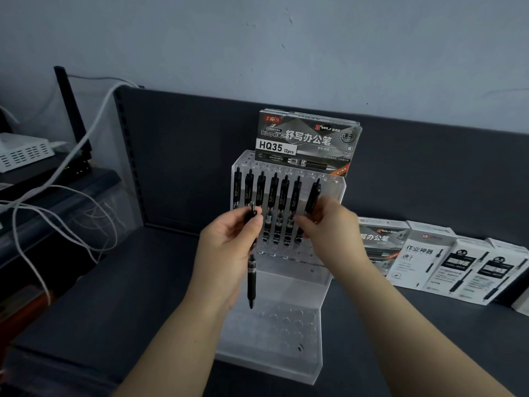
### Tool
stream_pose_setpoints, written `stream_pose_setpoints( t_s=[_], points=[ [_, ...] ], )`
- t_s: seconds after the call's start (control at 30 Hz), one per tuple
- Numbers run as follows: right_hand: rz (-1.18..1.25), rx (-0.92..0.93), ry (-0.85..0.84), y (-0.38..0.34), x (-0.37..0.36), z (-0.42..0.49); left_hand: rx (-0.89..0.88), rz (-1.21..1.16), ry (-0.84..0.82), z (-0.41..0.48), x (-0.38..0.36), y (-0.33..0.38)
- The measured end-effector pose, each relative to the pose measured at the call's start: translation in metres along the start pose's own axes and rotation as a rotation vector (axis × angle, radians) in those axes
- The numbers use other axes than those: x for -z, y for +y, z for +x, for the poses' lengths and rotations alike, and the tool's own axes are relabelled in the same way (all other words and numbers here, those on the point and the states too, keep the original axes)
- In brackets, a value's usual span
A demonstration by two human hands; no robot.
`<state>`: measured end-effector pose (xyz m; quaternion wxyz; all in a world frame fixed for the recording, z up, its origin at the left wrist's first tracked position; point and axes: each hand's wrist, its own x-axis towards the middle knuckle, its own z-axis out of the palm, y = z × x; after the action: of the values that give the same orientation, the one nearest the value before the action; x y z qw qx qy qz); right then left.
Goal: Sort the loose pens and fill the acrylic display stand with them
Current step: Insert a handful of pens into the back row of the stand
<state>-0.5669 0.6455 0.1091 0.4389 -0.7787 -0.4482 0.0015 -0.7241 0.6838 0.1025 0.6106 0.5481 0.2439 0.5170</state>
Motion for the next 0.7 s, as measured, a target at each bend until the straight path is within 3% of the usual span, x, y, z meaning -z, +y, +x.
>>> stream_pose_setpoints(
  t_s=[0.7],
  points=[
    [-0.341, 0.017, -0.150, -0.013, 0.004, 0.002, 0.025, -0.020, 0.006, 0.004, 0.002, 0.002]
  ],
)
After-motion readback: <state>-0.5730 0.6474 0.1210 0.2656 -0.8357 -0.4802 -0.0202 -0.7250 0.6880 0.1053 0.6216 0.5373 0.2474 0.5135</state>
